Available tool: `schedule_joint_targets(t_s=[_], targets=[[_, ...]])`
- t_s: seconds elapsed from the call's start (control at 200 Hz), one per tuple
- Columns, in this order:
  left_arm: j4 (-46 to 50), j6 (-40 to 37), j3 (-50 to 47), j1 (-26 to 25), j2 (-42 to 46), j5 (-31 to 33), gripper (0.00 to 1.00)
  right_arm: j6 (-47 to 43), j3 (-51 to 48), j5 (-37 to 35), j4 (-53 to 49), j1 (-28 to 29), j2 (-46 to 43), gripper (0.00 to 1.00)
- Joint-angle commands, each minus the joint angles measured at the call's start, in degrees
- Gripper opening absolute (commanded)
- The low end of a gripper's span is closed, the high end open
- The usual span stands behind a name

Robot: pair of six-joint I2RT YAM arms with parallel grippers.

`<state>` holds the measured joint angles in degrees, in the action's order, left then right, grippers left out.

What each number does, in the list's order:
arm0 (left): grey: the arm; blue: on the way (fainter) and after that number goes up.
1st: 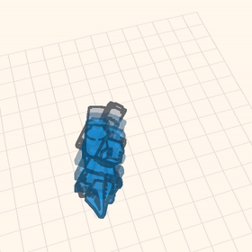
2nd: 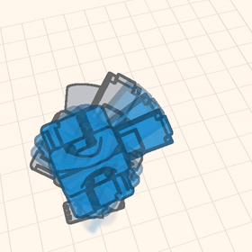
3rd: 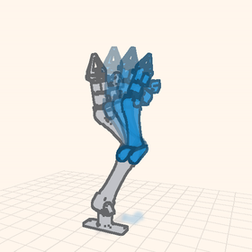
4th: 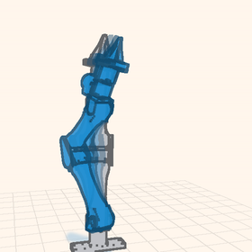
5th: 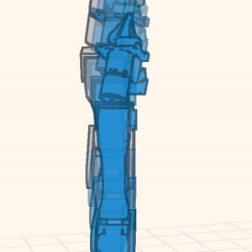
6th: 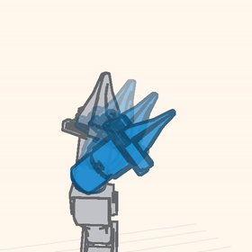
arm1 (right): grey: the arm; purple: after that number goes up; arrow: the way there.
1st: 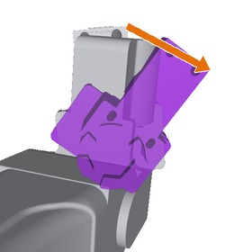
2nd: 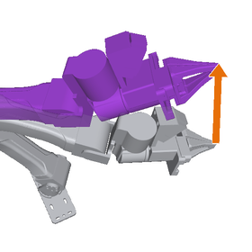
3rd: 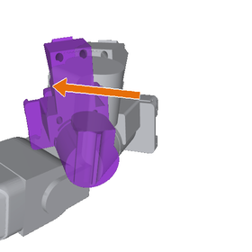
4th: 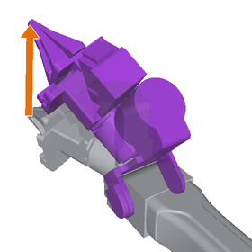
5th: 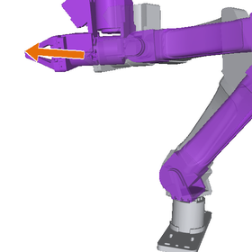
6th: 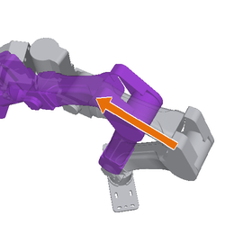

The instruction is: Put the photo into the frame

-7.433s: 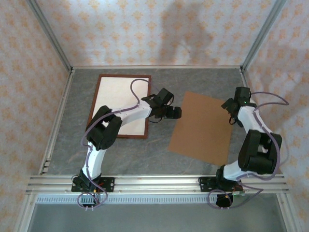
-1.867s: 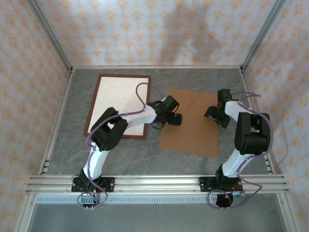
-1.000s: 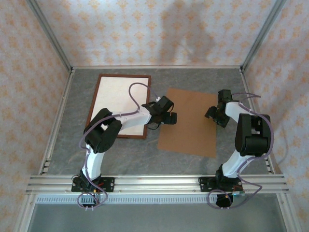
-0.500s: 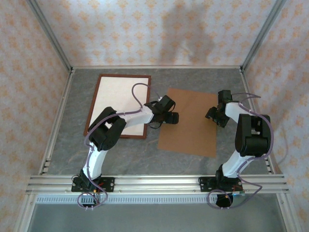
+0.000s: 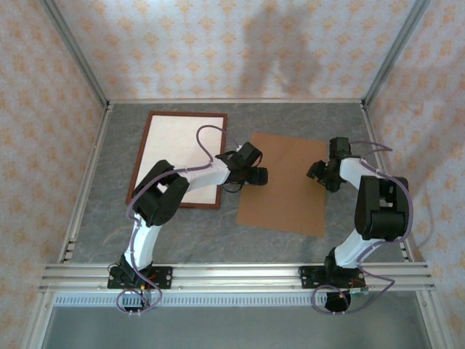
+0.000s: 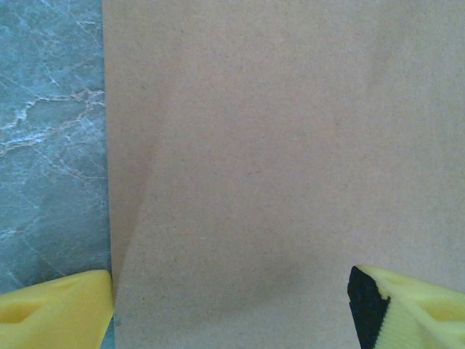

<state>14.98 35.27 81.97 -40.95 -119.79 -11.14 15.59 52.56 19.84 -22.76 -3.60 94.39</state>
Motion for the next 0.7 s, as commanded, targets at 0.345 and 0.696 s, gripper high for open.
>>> schedule_joint_targets(t_s=[0.345, 0.696], targets=[[-11.48, 7.49, -8.88, 4.65, 2.55, -13.92, 0.83, 11.84, -7.58, 39.72, 17.33, 3.35, -17.93, 0.62], [-14.44, 9.11, -10.65, 5.45, 3.11, -16.71, 0.83, 14.17, -5.66, 37.55, 23.03, 8.19, -26.27, 0.6]])
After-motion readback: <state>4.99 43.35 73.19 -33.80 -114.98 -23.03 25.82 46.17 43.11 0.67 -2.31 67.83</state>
